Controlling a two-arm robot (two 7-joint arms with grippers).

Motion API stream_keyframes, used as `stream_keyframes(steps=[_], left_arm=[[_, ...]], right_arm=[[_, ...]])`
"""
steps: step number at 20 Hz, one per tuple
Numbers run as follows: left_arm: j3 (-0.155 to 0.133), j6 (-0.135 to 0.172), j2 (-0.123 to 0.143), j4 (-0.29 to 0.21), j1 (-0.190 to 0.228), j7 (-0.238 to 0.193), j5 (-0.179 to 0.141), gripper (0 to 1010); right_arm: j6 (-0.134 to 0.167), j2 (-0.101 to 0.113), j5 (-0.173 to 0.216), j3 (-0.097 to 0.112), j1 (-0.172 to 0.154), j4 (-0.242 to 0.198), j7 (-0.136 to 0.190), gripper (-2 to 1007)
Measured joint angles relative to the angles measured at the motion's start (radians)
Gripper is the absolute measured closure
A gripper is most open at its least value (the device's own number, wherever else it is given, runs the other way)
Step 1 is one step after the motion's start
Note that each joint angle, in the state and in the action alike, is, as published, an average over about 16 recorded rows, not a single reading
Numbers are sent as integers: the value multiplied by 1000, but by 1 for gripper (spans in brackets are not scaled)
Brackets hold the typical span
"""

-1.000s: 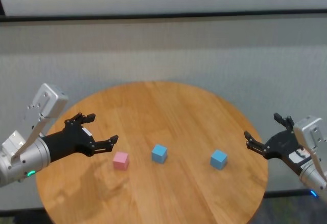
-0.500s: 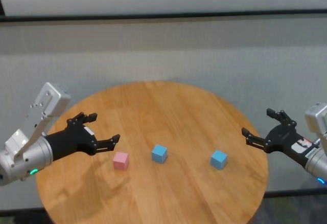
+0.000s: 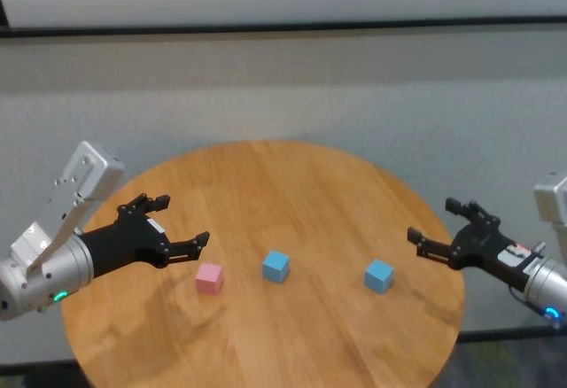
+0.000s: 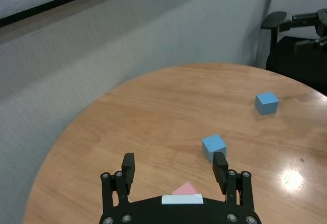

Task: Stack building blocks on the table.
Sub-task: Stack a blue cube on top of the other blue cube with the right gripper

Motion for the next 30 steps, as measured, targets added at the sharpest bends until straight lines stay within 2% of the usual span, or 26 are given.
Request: stream_keyframes(steps=[3, 8, 12, 30], left_arm=[[0, 0, -1, 1, -1, 0, 0, 8], [1, 1, -2, 2, -2, 0, 1, 8], [1, 1, -2, 2, -2, 0, 1, 8], [2, 1, -3, 4, -4, 0, 1, 8]], right_arm=[[20, -6, 4, -1, -8, -9, 11, 5], [47, -16, -11, -5, -26, -29, 3, 5], [57, -30, -29, -8, -32, -27, 0, 5], [67, -100, -98, -25, 40, 105, 48, 5]])
